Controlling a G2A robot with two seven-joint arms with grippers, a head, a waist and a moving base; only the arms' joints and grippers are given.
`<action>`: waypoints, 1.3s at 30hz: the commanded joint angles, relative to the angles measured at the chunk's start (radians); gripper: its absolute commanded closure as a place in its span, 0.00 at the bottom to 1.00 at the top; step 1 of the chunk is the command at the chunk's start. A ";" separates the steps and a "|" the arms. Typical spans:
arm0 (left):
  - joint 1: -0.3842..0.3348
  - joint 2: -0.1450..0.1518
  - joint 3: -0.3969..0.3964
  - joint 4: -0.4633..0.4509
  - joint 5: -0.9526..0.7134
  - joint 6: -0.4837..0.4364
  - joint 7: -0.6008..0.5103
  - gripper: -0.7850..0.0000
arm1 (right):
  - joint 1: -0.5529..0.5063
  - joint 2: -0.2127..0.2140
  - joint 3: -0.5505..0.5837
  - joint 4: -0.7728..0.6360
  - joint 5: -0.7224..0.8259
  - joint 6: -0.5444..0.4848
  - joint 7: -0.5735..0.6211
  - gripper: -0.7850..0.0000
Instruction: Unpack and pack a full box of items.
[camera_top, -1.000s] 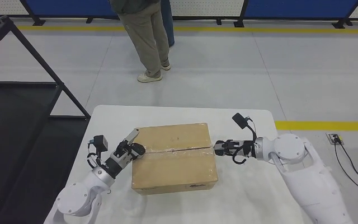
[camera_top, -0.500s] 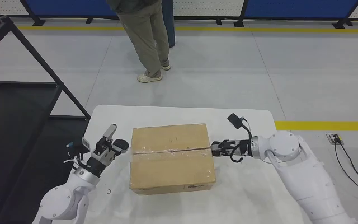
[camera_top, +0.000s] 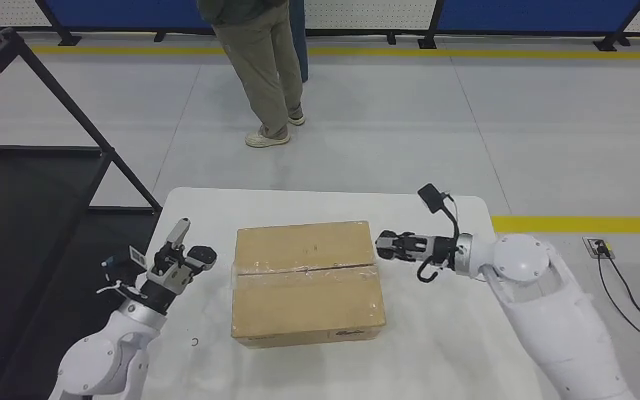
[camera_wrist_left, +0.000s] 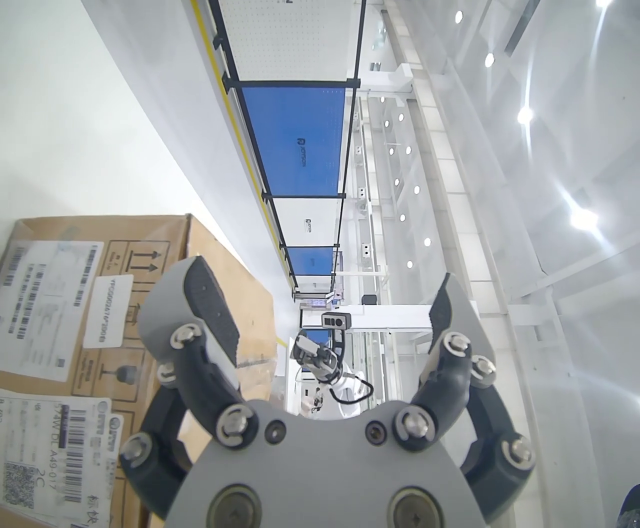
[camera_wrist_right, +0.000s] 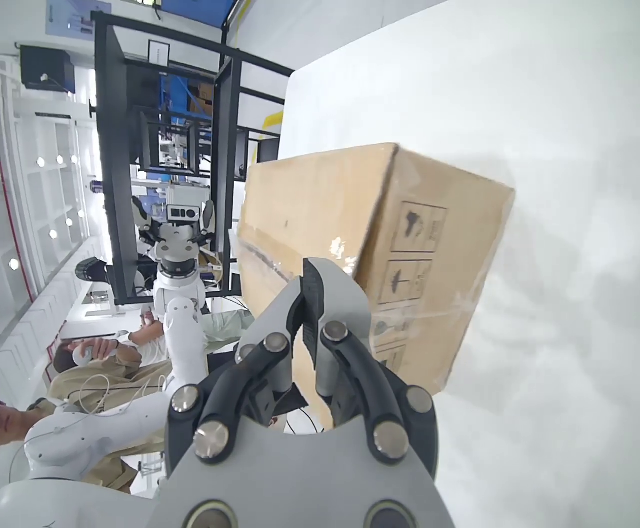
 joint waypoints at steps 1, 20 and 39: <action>0.009 0.000 -0.010 0.001 -0.009 -0.009 0.000 0.00 | 0.015 -0.005 -0.041 -0.013 -0.023 0.023 0.024 1.00; 0.042 0.000 -0.039 0.017 -0.032 -0.033 -0.007 0.00 | 0.275 -0.173 -0.453 0.253 0.073 0.010 -0.002 1.00; 0.107 0.001 -0.107 0.025 -0.081 -0.078 -0.024 0.00 | 0.457 -0.395 -0.660 0.550 0.199 -0.070 -0.071 1.00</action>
